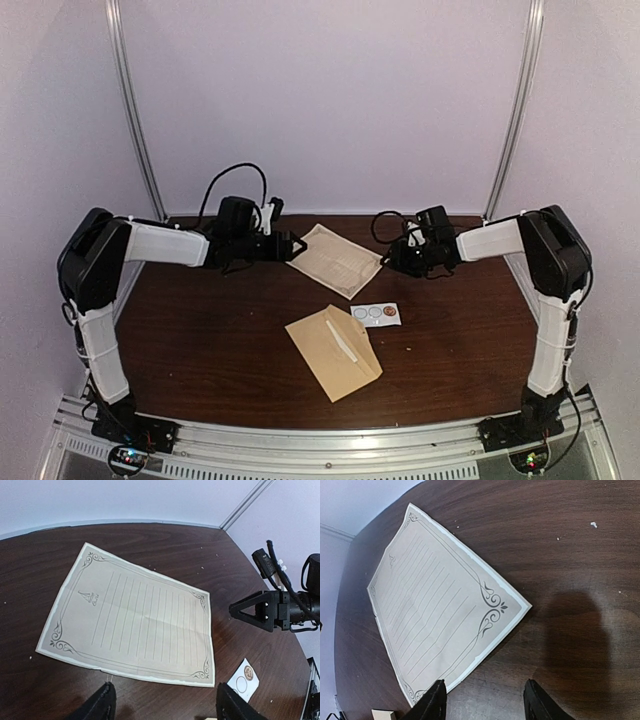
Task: Place the letter into the envelope and seal it
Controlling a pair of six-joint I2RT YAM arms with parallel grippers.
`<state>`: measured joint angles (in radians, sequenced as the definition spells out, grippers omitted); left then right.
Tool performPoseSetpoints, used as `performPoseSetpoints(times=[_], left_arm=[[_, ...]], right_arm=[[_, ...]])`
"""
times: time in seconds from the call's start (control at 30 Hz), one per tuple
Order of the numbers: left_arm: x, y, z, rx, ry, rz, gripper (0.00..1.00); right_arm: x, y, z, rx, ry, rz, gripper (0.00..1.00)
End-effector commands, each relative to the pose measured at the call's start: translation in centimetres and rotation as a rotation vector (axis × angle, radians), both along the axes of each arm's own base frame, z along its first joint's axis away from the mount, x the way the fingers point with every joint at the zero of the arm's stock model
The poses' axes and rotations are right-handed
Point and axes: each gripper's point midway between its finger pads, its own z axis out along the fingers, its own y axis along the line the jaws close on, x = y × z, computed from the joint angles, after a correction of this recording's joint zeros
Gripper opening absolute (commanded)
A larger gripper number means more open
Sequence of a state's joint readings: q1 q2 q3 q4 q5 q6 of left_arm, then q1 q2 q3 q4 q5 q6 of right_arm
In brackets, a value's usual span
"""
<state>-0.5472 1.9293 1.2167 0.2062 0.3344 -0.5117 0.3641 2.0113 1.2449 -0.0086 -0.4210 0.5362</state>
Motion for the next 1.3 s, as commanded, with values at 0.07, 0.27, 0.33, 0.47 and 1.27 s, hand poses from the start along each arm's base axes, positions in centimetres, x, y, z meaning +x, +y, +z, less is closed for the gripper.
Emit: performPoseSetpoints(times=[0.07, 0.27, 0.33, 0.47, 1.27], left_arm=[[3.0, -2.4, -0.3, -0.03, -0.055, -0.006, 0.7], [4.5, -4.0, -2.8, -0.02, -0.042, -0.028, 0.69], [4.9, -4.5, -3.4, -0.021, -0.04, -0.037, 0.69], [5.6, -5.3, -4.6, -0.011, -0.039, -0.056, 0.69], [4.3, -5.3, -11.0, 0.044, 0.081, -0.094, 0.69]], right_arm=[[2.9, -0.7, 0.4, 0.018, -0.046, -0.074, 0.53], [3.9, -0.5, -0.4, 0.045, -0.033, -0.081, 0.51], [4.2, -0.5, -0.8, 0.05, -0.026, -0.087, 0.51], [4.9, -0.4, -1.0, 0.069, -0.024, -0.097, 0.49], [5.7, 1.4, -2.4, 0.187, 0.013, -0.084, 0.41]])
